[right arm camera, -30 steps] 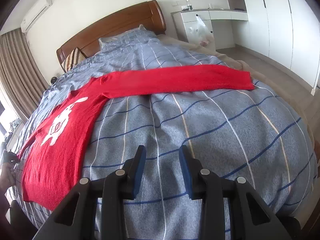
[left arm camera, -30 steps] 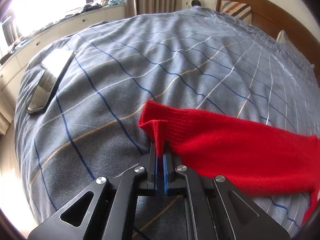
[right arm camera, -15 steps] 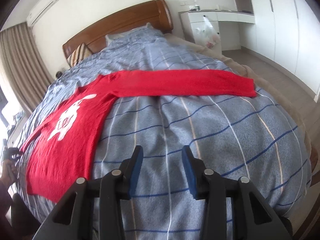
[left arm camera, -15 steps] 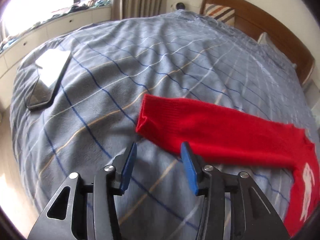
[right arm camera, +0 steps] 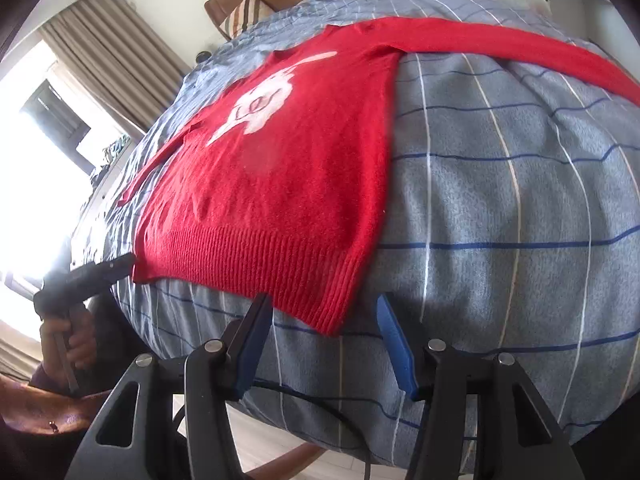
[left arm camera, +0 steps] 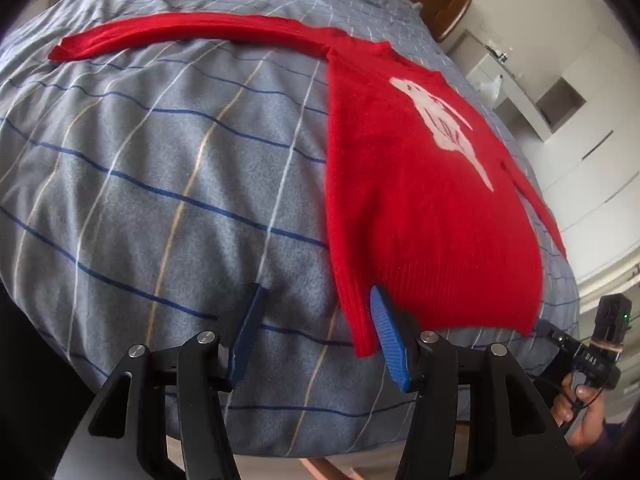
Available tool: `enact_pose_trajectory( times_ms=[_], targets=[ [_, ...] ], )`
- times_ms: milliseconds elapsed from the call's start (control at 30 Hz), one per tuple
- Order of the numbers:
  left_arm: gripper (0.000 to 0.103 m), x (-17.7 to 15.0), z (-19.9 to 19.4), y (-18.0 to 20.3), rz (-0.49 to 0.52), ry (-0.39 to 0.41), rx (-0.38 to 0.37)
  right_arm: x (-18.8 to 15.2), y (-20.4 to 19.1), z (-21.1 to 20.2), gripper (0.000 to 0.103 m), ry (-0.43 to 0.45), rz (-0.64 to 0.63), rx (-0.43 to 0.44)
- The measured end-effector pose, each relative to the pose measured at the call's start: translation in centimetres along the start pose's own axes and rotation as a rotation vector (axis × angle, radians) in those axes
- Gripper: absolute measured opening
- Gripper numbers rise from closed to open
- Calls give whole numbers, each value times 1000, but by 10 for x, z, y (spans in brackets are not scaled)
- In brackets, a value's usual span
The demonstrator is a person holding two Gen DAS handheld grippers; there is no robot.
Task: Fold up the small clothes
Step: 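Grasp the hem with both grippers, pull it taut, then release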
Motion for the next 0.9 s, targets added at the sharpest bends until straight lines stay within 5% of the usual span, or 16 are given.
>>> enact_pose_trajectory(
  times_ms=[200, 267, 300, 367, 633, 900],
  targets=[
    [48, -4, 7, 17, 51, -16, -32, 1, 2, 9, 53, 3, 71, 54],
    [23, -7, 14, 21, 63, -36, -37, 0, 2, 9, 45, 4, 71, 61],
    [4, -8, 19, 22, 60, -54, -52, 0, 3, 9, 27, 4, 64, 54],
    [3, -11, 16, 23, 69, -37, -38, 1, 3, 10, 4, -4, 56, 37],
    [1, -18, -20, 8, 109, -24, 61, -3, -9, -32, 3, 12, -57, -86],
    [1, -23, 23, -2, 111, -74, 146, -6, 13, 11, 3, -48, -16, -132]
  ],
)
Point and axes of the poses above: each gripper's, at about its wrist camera, not at the fingertips, and z roughly the way its jaws point, y to its right, x to its top, the point moved 6 cm from there along z, roughly the way its jaws point, and after that the axes turned 8 degrees about -x, right-handed, at the moved point
